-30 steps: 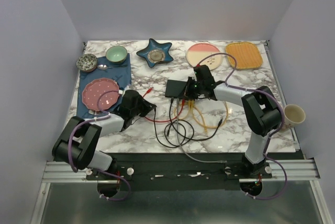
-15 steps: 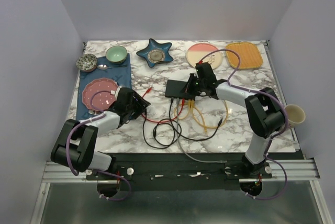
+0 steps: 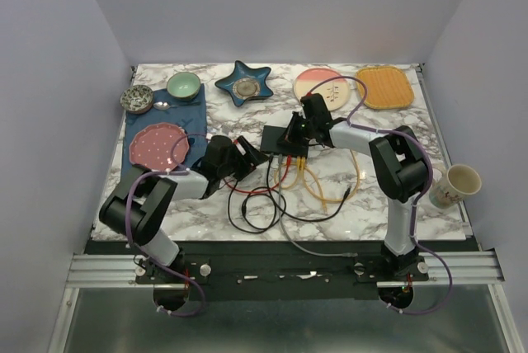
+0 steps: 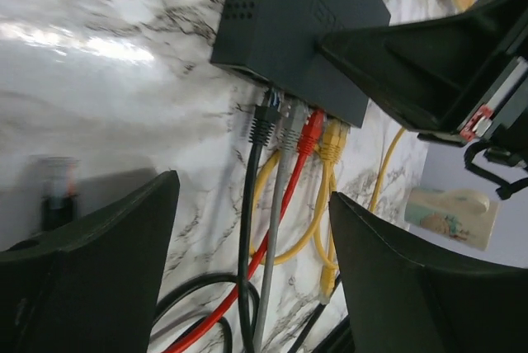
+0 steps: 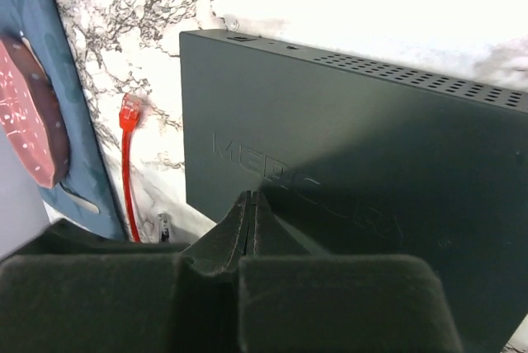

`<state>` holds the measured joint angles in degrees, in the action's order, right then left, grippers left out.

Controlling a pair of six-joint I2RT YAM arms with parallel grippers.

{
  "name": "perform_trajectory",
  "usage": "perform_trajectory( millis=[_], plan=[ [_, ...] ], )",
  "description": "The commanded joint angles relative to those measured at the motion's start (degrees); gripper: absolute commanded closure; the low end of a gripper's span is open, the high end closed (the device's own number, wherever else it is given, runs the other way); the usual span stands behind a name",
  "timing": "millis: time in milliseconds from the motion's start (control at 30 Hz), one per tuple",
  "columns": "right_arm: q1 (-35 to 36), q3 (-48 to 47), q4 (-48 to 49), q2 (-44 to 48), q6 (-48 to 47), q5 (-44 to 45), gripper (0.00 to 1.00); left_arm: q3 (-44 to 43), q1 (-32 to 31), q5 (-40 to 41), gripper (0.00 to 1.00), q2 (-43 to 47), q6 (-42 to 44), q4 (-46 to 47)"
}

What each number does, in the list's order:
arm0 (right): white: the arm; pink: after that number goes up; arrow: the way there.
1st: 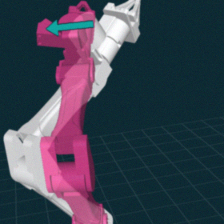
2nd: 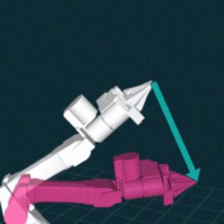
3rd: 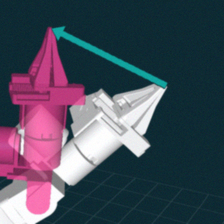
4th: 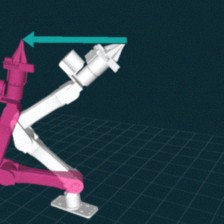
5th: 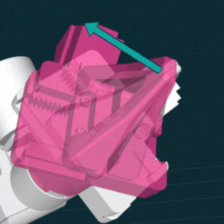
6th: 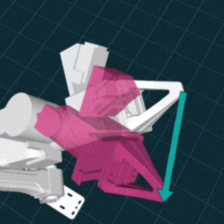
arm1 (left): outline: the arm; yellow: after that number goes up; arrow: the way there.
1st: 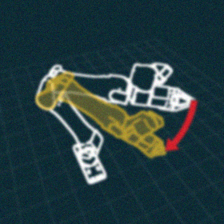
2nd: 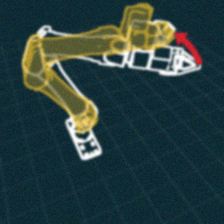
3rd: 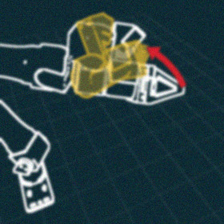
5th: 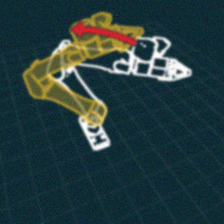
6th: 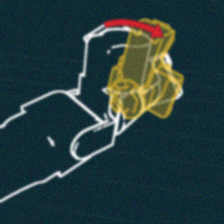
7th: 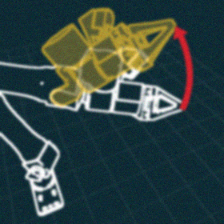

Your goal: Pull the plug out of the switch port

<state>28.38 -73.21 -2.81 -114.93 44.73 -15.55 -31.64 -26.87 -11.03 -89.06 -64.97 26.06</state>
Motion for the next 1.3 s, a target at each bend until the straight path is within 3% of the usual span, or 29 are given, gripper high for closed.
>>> perform_trajectory(
  millis=[0, 100, 533, 933, 1267],
  plan=[
    [-0.6, -1.1, -1.1, -1.9, 0.7, -1.6, 0.99, -3.5, -3.4, -2.7, 0.2, -6.2, -2.1, 7.6],
    [-0.8, -0.8, -1.0, -2.2, 0.6, -1.7, 0.99, -4.7, -3.8, -3.1, 0.23, -10.0, -3.1, 9.4],
    [-1.9, 0.5, -0.7, -2.0, 1.1, -1.9, 0.99, -5.4, -1.7, -1.5, 0.51, -19.9, -10.4, 18.0],
    [-2.3, 1.3, 0.3, -2.7, 1.9, -2.6, 0.99, -3.1, -0.1, 2.1, 0.55, -23.6, -16.8, 25.2],
    [-2.5, 1.6, 0.7, -3.0, 2.3, -3.1, 0.99, -3.3, 0.5, 4.6, 0.56, -24.8, -17.3, 24.8]
  ],
)
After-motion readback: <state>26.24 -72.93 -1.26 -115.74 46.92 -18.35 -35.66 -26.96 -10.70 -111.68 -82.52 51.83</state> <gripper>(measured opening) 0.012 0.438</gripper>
